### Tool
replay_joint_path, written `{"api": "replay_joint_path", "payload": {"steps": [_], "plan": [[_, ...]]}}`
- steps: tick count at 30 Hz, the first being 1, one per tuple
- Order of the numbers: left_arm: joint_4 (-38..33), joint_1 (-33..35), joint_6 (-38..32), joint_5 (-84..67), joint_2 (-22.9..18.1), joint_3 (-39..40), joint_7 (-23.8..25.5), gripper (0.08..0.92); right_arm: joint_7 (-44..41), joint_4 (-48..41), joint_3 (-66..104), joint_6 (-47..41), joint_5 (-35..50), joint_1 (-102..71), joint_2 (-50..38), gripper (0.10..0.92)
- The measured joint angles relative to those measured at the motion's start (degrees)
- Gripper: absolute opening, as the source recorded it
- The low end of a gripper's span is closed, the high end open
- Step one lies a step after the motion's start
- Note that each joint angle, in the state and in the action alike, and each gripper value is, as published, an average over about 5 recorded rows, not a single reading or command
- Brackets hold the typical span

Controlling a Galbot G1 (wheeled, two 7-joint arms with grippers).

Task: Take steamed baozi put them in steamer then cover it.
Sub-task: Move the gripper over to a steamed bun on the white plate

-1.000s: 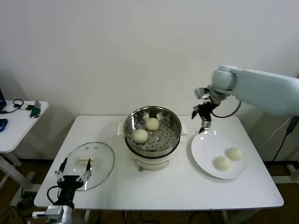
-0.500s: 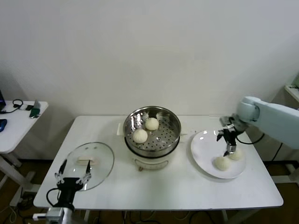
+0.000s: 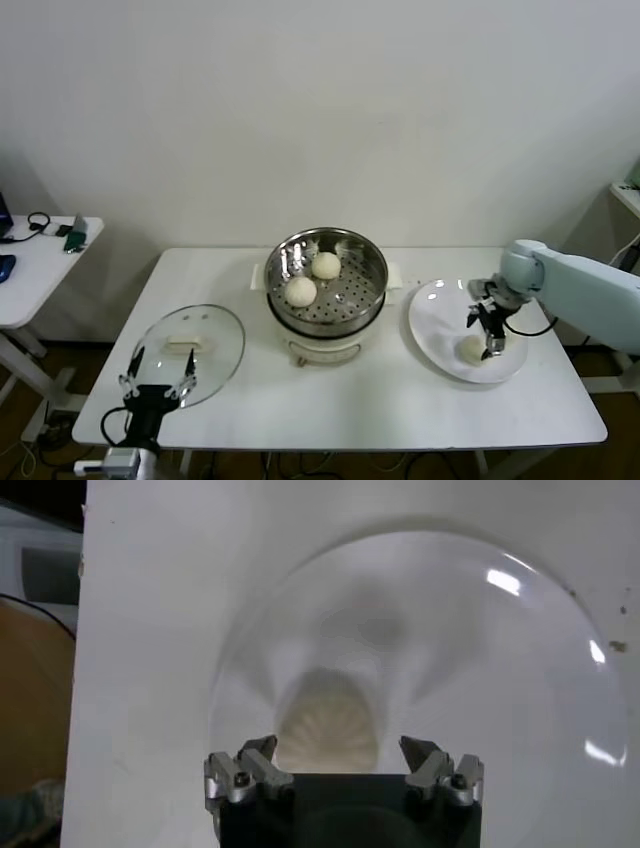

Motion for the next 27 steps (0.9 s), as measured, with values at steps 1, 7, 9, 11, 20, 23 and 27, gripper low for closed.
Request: {"api": "replay_joint_path", "payload": {"steps": [1, 7, 9, 11, 20, 23, 27], "plan": [[0.04, -0.01, 0.00, 0.02, 0.00, -0.01, 0.00, 0.823, 0.00, -0.13, 0.05, 0.04, -0.17, -0.19, 0.04, 0.823], [0.18, 0.08, -0.06, 0.07, 0.00, -0.16, -0.02, 0.823, -0.01, -1.03, 0.30, 0.40, -0.96, -1.26, 0.23, 0.823], [0.21, 0.12, -0.07, 0.08, 0.00, -0.17, -0.02, 0.823, -0.02, -1.33, 0.43, 0.54, -1.13, -1.60, 0.41, 0.820], [0.23, 0.12, -0.09, 0.09, -0.01, -0.16, -0.02, 0.823, -0.02, -1.67, 0.56, 0.69, -1.26, -1.87, 0.66, 0.810], [0.26, 0.03, -0.10, 0.19, -0.14, -0.01, -0.04, 0.823, -0.19, -3.07, 0.99, 1.52, -1.55, -2.18, 1.67, 0.745], [0.25, 0.03, -0.10, 0.20, -0.14, -0.10, -0.05, 0.823, -0.35, -3.24, 0.99, 1.77, -1.68, -2.22, 1.66, 0.729], [0.24, 0.01, -0.10, 0.20, -0.14, -0.19, -0.08, 0.823, -0.48, -3.21, 0.89, 2.12, -1.71, -2.12, 1.55, 0.714]]}}
